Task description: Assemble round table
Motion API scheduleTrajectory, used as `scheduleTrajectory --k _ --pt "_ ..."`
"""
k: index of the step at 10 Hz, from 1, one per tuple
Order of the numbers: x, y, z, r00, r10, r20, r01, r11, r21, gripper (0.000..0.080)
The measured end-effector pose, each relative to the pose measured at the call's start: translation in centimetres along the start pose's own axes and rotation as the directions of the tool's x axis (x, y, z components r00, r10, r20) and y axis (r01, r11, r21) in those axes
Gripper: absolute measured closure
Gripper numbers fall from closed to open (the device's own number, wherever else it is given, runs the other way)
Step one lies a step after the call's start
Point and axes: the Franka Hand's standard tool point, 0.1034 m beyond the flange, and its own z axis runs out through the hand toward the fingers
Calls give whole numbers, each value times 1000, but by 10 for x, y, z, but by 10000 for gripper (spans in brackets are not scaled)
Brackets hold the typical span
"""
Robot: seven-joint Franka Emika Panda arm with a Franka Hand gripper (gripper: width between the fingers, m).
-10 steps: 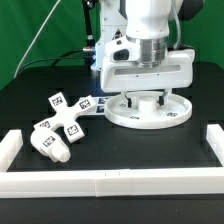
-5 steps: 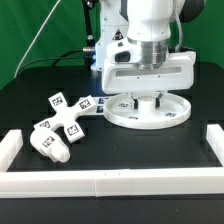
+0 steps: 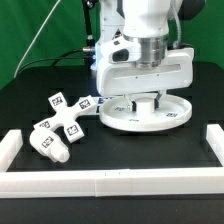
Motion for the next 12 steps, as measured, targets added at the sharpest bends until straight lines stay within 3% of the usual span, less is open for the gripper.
scheduleTrajectory --k 2,7,8,10,12 --pt "9 4 0 998 -65 -11 65 998 -4 393" --pt "8 4 2 998 -59 -2 59 998 -1 393" --pt "25 7 2 998 -58 5 58 998 5 393" --pt "66 18 1 995 -86 -57 85 996 -19 393" --pt "62 17 3 995 -84 -49 83 996 -16 393"
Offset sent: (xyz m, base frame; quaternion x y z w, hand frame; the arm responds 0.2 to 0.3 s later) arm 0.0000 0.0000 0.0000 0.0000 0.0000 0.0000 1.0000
